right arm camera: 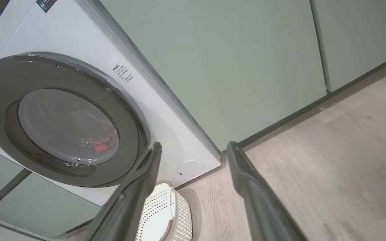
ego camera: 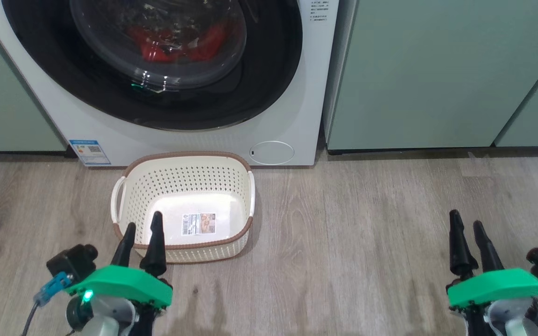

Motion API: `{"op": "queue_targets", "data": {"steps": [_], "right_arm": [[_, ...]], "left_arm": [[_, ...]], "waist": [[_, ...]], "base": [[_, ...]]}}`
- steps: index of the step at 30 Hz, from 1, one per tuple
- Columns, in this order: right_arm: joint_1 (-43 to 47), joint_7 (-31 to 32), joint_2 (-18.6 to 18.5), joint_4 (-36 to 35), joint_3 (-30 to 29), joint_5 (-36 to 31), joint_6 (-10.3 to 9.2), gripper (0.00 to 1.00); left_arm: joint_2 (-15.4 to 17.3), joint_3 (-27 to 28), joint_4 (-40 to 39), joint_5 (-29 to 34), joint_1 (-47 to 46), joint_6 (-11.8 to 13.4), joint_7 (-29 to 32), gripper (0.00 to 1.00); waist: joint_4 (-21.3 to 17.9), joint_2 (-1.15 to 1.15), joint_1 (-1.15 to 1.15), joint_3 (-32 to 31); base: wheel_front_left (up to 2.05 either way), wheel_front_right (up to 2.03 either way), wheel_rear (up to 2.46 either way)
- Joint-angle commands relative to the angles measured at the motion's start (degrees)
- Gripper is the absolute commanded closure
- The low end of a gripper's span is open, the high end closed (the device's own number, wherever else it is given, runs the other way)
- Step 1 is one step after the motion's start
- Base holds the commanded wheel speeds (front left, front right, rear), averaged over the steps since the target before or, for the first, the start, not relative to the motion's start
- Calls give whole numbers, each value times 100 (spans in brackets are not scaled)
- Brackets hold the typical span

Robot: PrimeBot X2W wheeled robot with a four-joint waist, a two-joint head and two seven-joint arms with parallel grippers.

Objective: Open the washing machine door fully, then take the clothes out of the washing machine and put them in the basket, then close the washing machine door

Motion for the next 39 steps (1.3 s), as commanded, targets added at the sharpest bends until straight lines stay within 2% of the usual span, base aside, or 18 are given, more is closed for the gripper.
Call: {"op": "queue_targets", "data": {"steps": [1, 26, 39], "right_arm": [[-318, -106, -69, -246, 112, -233, -1, 0], [-440, -510, -89, -312, 227, -1954, -2, 0], [-475, -729, -99, -245, 253, -2817, -2, 0]], "left_arm": [[112, 55, -249, 233, -352, 70, -100, 0], [215, -157, -213, 1902, -557, 410, -505, 0], [186, -75, -11, 2724, -658, 433, -724, 0]], "waist": [[4, 0, 0, 4], [57, 0, 0, 33], [77, 0, 0, 24]], "base": [[0, 0, 0], [0, 0, 0], [0, 0, 0]]}}
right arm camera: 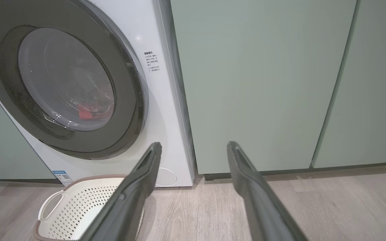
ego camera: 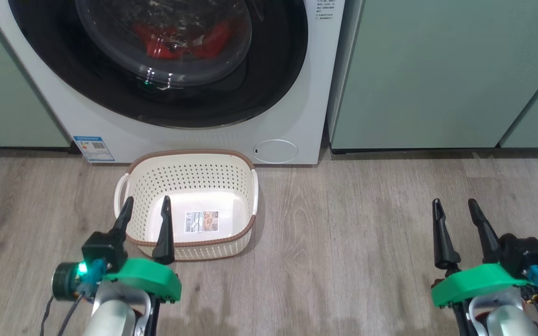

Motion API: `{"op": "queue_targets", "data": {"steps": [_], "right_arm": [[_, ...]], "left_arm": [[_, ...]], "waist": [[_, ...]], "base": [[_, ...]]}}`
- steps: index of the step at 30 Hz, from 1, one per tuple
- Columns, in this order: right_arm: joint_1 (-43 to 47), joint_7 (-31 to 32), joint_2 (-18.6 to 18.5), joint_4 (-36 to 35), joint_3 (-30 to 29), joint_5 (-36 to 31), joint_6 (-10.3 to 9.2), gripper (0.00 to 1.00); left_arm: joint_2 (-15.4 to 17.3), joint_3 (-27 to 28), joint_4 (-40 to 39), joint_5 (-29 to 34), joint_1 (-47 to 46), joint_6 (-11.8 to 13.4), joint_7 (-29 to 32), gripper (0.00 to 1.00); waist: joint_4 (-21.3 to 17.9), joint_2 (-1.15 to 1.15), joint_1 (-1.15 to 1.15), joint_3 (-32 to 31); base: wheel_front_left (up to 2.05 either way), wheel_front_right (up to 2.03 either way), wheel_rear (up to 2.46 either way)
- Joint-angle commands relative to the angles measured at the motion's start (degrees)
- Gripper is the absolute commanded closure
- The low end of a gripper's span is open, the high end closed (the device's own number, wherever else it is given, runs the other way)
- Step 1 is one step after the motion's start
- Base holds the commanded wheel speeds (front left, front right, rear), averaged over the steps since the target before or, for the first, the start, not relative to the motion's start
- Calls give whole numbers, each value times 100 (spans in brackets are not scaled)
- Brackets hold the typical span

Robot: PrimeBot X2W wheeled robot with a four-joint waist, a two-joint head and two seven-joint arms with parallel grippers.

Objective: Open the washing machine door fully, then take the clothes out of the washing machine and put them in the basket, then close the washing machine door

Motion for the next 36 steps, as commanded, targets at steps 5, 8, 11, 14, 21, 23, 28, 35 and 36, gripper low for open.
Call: {"op": "queue_targets", "data": {"steps": [5, 8, 11, 14, 21, 23, 28, 35, 36], "right_arm": [[-321, -168, -89, -191, 138, -341, -2, 0], [-339, -219, -92, -214, 144, -500, -2, 0], [-343, -270, -94, -197, 136, -640, -2, 0], [-333, -320, -97, -165, 132, -769, -2, 0], [-286, -328, -97, -65, 95, -624, -2, 0], [-276, -328, -97, -43, 82, -584, -2, 0], [-267, -328, -97, -7, 64, -548, -2, 0], [-277, -328, -97, 18, 69, -515, -2, 0], [-278, -328, -97, 18, 73, -510, -2, 0]], "left_arm": [[29, 242, -106, 430, -362, 8, -165, 0], [8, 294, -45, 624, -389, 8, -216, 0], [-17, 344, 7, 822, -416, 15, -266, 0], [-44, 390, 69, 1002, -435, -2, -317, 0], [-114, 560, 216, 931, -440, -171, -325, 0], [-130, 600, 226, 934, -439, -194, -325, 0], [-155, 661, 232, 952, -444, -230, -325, 0], [-184, 725, 233, 983, -456, -275, -325, 0], [-187, 731, 236, 986, -458, -281, -325, 0]], "waist": [[9, 0, 0, -2], [13, 0, 0, -1], [21, 0, 0, -1], [32, 0, 0, -1], [26, 0, 0, -7], [24, 0, 0, -4], [21, 0, 0, 5], [17, 0, 0, 18], [18, 0, 0, 19]], "base": [[0, 0, 0], [0, 0, 0], [0, 0, 0], [0, 0, 0], [0, 0, 0], [0, 0, 0], [0, 0, 0], [0, 0, 0], [0, 0, 0]]}}
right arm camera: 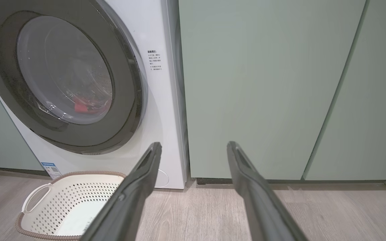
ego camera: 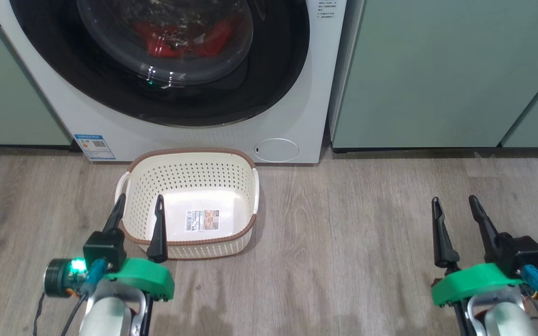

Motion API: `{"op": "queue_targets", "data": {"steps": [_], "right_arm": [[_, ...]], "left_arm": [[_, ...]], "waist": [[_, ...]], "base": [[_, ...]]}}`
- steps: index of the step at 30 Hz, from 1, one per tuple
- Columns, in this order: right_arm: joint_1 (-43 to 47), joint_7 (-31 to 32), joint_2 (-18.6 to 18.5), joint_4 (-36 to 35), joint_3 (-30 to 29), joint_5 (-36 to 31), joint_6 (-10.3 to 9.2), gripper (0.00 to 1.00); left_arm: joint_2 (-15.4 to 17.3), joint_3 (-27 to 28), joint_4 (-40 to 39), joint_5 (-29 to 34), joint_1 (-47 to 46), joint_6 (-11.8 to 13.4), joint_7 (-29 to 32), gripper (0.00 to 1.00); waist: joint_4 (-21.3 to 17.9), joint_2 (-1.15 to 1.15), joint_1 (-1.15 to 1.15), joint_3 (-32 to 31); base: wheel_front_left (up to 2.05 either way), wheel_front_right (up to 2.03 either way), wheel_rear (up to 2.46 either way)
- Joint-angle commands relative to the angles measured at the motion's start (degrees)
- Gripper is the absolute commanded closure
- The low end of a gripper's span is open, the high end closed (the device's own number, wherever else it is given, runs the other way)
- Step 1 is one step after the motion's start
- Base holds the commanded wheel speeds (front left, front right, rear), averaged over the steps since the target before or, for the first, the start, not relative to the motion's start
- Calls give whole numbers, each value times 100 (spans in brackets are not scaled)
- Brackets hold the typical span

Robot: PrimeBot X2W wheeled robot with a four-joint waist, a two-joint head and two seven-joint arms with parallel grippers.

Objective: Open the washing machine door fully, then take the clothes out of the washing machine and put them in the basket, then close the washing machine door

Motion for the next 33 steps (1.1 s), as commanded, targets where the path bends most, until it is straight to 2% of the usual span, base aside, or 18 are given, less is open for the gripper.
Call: {"op": "queue_targets", "data": {"steps": [1, 6, 7, 8, 9, 10, 15, 19, 25, 29, 33], "right_arm": [[-175, -78, -88, -156, 131, 35, -3, 0], [-197, -78, -88, -130, 151, 129, -3, 0], [-213, -78, -88, -129, 147, 179, -3, 9], [-231, -78, -88, -123, 124, 298, -3, 43], [-254, -78, -88, -105, 85, 458, -3, 60], [-289, -78, -88, -86, 53, 607, -3, 100], [-657, -78, -88, 180, -113, 1613, -3, 100], [-1332, -78, -202, 618, -137, 2759, -3, 100], [-2269, -2, -885, 1134, 456, 5318, -3, 100], [-2823, 646, -1470, 1118, 706, 6989, -3, 100], [-3327, 1476, -1901, 1025, 645, 8058, -3, 100]], "left_arm": [[18, 210, -160, 62, -330, -22, -54, 0], [8, 229, -136, 67, -341, -38, -54, 0], [7, 233, -132, 64, -345, -43, -54, 0], [6, 236, -129, 59, -352, -49, -54, 0], [4, 240, -132, 52, -359, -55, -54, 0], [3, 249, -141, 34, -365, -62, -54, 0], [-1, 253, -187, -39, -395, -97, -54, 0], [-2, 154, -248, -165, -495, -87, -54, 0], [-3, 18, -312, -355, -726, -59, -54, 0], [-3, -113, -376, -519, -907, -12, -54, 0], [-3, -287, -456, -701, -1092, 58, -54, 0]], "waist": [[2, 0, 0, 2], [14, 0, 0, 13], [19, 0, 0, 20], [24, 0, 0, 29], [27, 0, 0, 39], [32, 0, 0, 52], [89, 0, 0, 191], [201, 0, 0, 493], [450, 0, 0, 1038], [653, 0, 0, 1455], [873, 0, 0, 1874]], "base": [[0, 0, 0], [0, 0, 0], [0, 0, 0], [0, 0, 0], [0, 0, 0], [0, 0, 0], [0, 0, 0], [0, 0, 0], [0, 0, 0], [0, 0, 0], [0, 0, 0]]}}
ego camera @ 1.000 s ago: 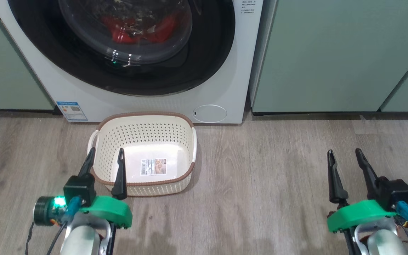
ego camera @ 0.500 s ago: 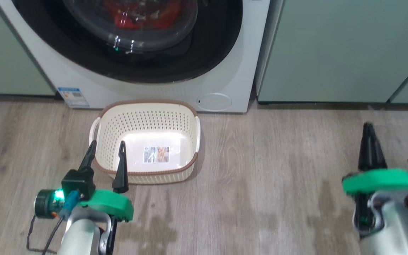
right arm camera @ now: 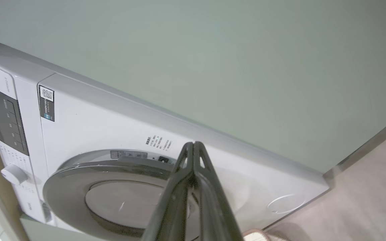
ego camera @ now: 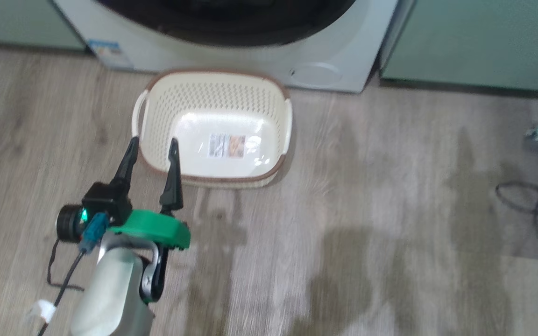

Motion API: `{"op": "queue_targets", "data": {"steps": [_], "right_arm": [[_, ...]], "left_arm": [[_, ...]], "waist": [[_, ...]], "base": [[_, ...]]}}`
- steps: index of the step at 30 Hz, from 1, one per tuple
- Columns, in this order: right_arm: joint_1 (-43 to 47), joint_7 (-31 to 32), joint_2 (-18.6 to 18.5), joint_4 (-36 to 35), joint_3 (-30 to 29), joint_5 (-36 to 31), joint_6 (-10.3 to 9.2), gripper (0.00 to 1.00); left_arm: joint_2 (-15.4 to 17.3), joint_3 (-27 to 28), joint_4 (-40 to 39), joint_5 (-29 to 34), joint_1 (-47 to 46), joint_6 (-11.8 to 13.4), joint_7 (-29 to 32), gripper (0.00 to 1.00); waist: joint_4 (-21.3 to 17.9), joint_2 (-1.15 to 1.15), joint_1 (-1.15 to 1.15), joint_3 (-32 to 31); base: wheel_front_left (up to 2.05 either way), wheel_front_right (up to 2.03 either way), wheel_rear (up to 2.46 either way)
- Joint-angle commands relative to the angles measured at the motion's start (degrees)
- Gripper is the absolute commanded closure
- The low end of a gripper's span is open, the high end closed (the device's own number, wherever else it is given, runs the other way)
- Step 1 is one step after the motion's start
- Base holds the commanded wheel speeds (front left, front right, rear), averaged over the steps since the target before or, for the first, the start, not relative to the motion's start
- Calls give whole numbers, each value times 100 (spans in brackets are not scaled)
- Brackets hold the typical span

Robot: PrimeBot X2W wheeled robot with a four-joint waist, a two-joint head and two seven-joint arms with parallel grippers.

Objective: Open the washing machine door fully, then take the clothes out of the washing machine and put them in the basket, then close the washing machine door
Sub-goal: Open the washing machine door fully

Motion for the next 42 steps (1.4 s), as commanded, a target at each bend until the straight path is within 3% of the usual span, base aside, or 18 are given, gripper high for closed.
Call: {"op": "queue_targets", "data": {"steps": [1, 7, 16, 29, 42], "right_arm": [[-153, 99, -99, -220, 43, 84, -2, 100], [-948, 1368, -424, -40, -295, 934, -2, 100], [-2129, 2520, -529, 527, -259, 916, -2, 100], [-3448, 2963, -280, 1312, 13, 582, -2, 100], [-4129, 3117, 55, 1650, 240, 414, -2, 100]], "left_arm": [[61, 142, -212, -27, -218, 41, -38, 0], [61, -134, -331, -246, -461, 155, -38, 0], [61, -649, -443, -518, -759, 322, -38, 0], [61, -1250, -554, -784, -1029, 525, -38, 0], [61, -1359, -620, -867, -1151, 594, -38, 0]], "waist": [[255, 0, 0, 343], [537, 0, 0, 867], [823, 0, 0, 1454], [1087, 0, 0, 1950], [1206, 0, 0, 2203]], "base": [[0, 0, 0], [0, 0, 0], [0, 0, 0], [0, 0, 0], [0, 0, 0]]}}
